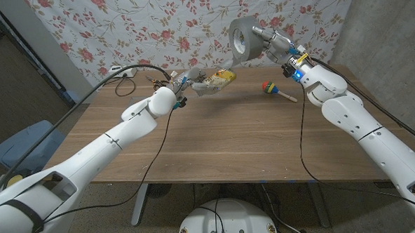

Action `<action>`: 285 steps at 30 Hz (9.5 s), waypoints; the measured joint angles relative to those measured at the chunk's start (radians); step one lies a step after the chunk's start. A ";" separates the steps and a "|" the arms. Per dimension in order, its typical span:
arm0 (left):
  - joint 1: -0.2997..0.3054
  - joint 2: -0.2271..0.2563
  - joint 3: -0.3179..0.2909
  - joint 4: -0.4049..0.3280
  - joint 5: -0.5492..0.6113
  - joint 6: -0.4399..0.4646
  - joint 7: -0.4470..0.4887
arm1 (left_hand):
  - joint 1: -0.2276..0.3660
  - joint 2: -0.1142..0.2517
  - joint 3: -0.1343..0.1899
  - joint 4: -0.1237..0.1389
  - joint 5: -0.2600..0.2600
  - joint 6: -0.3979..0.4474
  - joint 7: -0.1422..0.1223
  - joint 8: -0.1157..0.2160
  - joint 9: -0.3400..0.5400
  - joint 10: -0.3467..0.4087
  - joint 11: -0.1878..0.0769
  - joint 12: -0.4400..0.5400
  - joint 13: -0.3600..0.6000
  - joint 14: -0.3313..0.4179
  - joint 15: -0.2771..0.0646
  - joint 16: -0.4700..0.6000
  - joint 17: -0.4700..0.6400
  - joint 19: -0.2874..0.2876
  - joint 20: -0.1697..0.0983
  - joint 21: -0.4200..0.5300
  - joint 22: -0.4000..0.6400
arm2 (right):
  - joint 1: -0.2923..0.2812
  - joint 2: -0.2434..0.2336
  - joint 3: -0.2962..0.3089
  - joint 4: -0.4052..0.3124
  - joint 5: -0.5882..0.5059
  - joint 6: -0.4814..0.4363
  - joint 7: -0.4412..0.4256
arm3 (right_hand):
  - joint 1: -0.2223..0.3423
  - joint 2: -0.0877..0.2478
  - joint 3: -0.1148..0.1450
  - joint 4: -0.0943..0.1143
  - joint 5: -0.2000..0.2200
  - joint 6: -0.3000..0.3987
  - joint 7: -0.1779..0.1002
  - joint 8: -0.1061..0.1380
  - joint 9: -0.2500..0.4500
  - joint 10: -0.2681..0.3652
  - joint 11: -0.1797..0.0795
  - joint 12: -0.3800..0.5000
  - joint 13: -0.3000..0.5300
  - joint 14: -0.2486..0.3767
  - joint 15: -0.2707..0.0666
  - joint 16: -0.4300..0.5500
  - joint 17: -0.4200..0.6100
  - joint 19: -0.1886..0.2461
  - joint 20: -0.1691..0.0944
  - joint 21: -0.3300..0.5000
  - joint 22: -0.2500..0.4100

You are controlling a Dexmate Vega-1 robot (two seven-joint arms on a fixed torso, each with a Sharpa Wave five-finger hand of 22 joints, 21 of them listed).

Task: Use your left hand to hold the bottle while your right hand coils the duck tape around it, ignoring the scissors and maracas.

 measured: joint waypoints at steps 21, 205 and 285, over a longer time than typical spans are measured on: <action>-0.058 -0.059 0.055 0.063 0.033 0.029 0.012 | 0.004 -0.004 0.000 0.000 0.000 0.012 -0.002 -0.007 0.005 0.004 -0.004 -0.005 0.009 0.000 0.000 -0.007 0.003 0.000 0.000 0.000 0.000 | -0.107 -0.071 0.103 -0.106 0.001 0.046 -0.055 | -0.003 0.003 0.002 -0.001 -0.006 0.000 0.000 0.003 -0.001 0.000 0.000 0.003 -0.001 0.002 0.002 -0.001 0.003 0.000 0.000 0.015 -0.005; -0.189 -0.269 -0.086 0.467 -1.171 0.223 -0.740 | 0.039 -0.039 0.009 -0.009 -0.053 0.115 0.007 -0.080 0.100 0.066 0.030 -0.036 0.152 0.057 0.022 0.016 0.038 0.125 0.028 0.103 0.008 | -0.013 -0.010 -0.118 0.213 -0.686 0.108 -0.446 | -0.010 0.010 0.070 -0.067 -0.009 0.016 -0.034 -0.036 0.008 -0.008 -0.007 -0.031 0.006 -0.031 -0.001 -0.015 -0.017 -0.078 -0.019 0.144 -0.037; 0.056 0.116 -0.035 -0.188 -0.216 0.182 0.091 | -0.349 -0.030 -0.315 0.176 -0.114 -0.851 -0.165 -0.268 -0.368 -0.860 0.105 -0.509 -0.469 -1.118 0.265 -0.289 -0.748 -0.522 0.200 -0.588 0.014 | -0.097 -0.106 -0.062 0.025 -0.812 0.022 -0.463 | -0.022 0.022 0.075 -0.071 0.001 0.020 -0.030 -0.034 0.008 -0.007 -0.007 -0.039 0.002 -0.020 -0.005 -0.044 0.002 -0.083 -0.024 0.182 -0.042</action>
